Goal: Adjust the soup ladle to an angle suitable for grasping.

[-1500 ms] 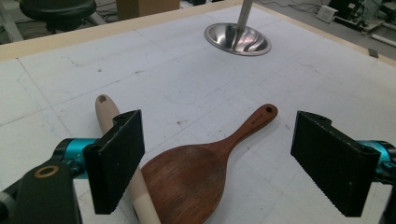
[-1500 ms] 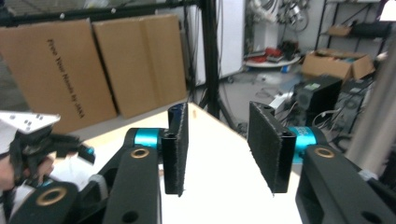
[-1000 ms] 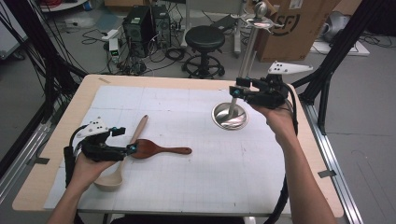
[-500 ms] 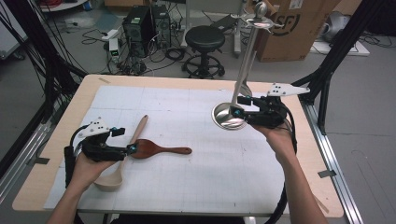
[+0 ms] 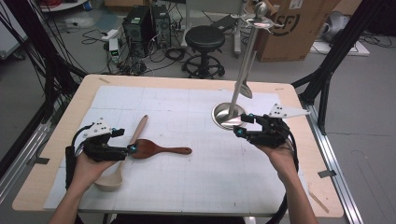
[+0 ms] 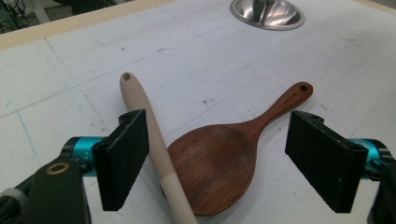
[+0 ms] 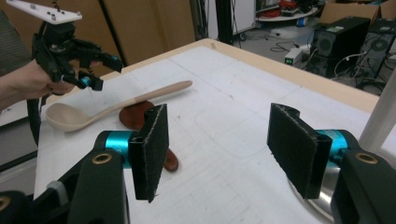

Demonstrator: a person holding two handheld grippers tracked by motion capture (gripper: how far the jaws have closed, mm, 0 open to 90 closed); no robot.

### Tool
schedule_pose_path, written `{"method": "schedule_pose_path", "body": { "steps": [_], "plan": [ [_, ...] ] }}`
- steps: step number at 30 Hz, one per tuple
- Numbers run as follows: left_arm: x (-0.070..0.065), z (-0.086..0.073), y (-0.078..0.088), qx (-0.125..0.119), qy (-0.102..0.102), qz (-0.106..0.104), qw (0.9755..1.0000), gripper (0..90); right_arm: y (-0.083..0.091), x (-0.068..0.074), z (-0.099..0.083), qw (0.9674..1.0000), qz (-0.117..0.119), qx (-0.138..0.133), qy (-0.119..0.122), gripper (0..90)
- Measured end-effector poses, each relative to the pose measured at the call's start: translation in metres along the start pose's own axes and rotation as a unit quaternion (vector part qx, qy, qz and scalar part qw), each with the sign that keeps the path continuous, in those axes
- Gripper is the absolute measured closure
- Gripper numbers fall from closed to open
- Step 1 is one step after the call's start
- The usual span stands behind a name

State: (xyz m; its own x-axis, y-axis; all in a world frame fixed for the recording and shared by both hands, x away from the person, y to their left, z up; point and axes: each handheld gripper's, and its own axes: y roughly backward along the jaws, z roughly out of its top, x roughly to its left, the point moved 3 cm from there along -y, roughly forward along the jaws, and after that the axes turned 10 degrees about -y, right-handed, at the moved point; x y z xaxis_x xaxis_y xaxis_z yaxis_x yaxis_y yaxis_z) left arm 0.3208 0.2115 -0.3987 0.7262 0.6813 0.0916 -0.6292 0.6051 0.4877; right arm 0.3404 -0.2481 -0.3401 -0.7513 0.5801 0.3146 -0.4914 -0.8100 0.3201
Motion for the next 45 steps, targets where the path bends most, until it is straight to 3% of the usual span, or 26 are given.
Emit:
{"method": "schedule_pose_path", "body": {
  "steps": [5,8,15,27,45],
  "plan": [
    [0.003,-0.006,-0.001,0.010,-0.002,0.015,0.9998,27.0,0.003,0.001,-0.014,1.0000,-0.008,0.004,0.001,37.2],
    [0.007,-0.013,-0.002,0.022,0.011,0.016,0.9996,28.5,0.006,0.002,-0.019,0.9999,-0.011,-0.002,0.001,36.7],
    [0.011,-0.020,-0.004,0.039,0.018,0.023,0.9988,32.7,0.010,0.002,-0.032,0.9998,-0.019,-0.007,-0.001,35.5],
    [0.012,-0.029,-0.013,0.083,0.010,0.009,0.9964,40.6,0.009,-0.001,-0.054,0.9996,-0.027,-0.001,-0.010,34.2],
    [0.016,-0.044,-0.018,0.127,0.024,-0.001,0.9916,48.8,0.009,-0.001,-0.062,0.9992,-0.040,-0.003,-0.005,33.5]
  ]
}}
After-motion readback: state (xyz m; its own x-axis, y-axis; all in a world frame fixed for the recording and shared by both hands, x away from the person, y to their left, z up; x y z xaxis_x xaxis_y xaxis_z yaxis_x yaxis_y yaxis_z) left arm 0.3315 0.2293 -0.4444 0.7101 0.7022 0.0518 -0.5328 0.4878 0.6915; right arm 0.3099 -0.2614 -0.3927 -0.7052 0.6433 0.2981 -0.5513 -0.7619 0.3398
